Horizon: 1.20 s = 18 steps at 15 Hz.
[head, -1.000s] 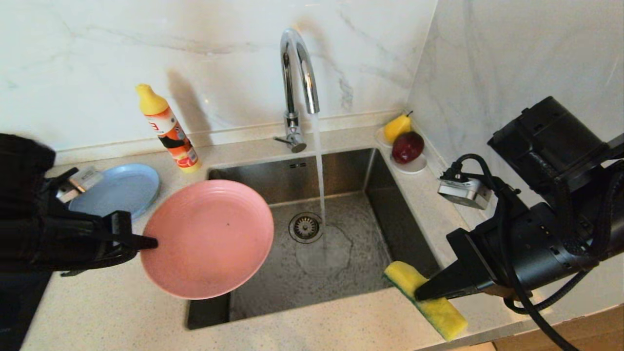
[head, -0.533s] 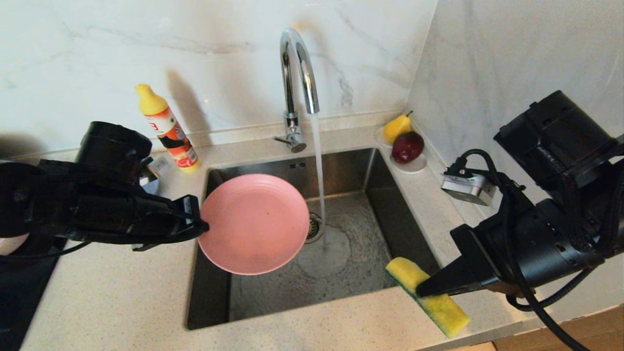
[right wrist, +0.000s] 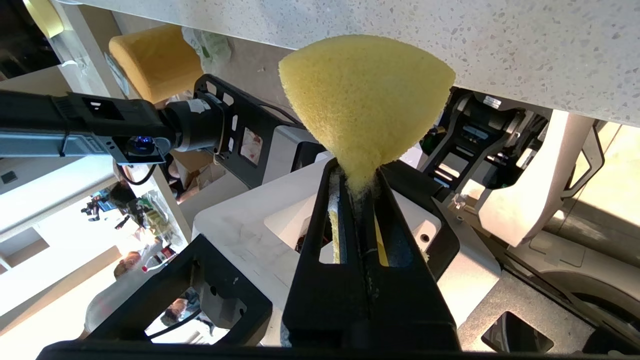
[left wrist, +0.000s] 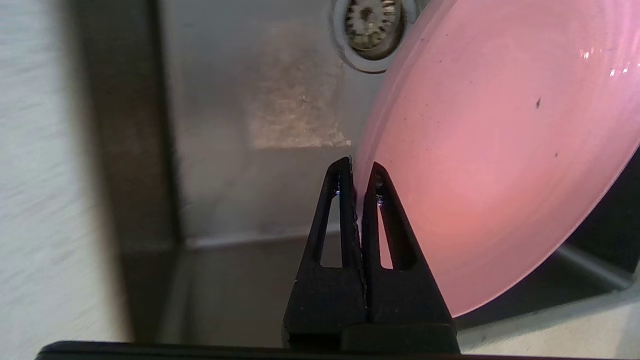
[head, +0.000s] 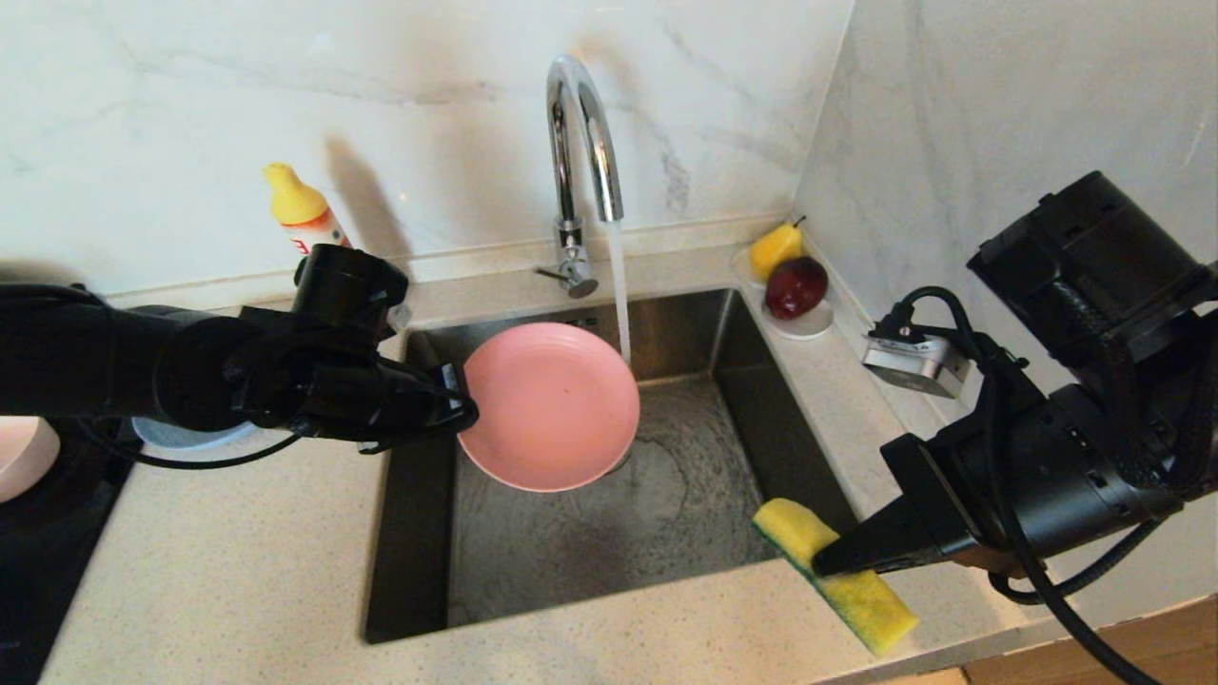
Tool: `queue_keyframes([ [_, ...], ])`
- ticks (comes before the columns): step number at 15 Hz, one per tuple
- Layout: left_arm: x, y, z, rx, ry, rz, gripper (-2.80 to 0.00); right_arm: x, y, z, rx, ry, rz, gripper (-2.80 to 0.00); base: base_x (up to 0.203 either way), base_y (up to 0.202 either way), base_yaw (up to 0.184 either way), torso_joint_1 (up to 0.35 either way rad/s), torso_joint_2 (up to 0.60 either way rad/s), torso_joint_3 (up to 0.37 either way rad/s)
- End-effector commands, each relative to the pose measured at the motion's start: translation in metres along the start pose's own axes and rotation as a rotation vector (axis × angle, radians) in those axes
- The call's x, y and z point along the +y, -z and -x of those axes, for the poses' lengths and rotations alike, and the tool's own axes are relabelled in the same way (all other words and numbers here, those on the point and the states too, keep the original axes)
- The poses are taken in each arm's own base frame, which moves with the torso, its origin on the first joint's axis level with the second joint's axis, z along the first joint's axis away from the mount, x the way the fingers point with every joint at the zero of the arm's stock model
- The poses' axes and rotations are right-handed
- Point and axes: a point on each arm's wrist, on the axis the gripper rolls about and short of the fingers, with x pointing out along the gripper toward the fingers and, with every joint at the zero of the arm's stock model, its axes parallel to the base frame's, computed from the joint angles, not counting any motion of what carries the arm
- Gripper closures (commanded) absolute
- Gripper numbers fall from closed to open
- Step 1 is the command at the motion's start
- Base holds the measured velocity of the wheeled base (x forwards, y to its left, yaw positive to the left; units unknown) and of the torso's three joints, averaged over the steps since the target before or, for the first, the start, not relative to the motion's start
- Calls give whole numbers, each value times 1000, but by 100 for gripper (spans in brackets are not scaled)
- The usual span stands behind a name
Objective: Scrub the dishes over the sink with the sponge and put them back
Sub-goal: Wash the plate
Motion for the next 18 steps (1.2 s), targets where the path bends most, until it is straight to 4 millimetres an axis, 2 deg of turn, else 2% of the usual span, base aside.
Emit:
queue_keyframes([
  [1,-8,2,-24,29,4,-4,0,0,2,2,2,-2,-2,0,0,0,0,0,0,0],
  [6,-24,5,-58,47,6,7,0,2,3,5,-7,-9,21,0,0,0,0,0,0,0],
  [9,-39,14,-67,57,35,-17,0,0,5,5,-2,-6,20,0,0,0,0,0,0,0],
  [14,-59,28,-74,78,74,-51,0,-1,5,3,-4,-27,27,0,0,0,0,0,0,0],
  [16,-59,32,-73,81,59,-49,0,-1,5,3,-15,-36,35,0,0,0,0,0,0,0],
  [18,-53,31,-65,24,-28,-48,0,-1,5,2,-14,-35,34,0,0,0,0,0,0,0],
])
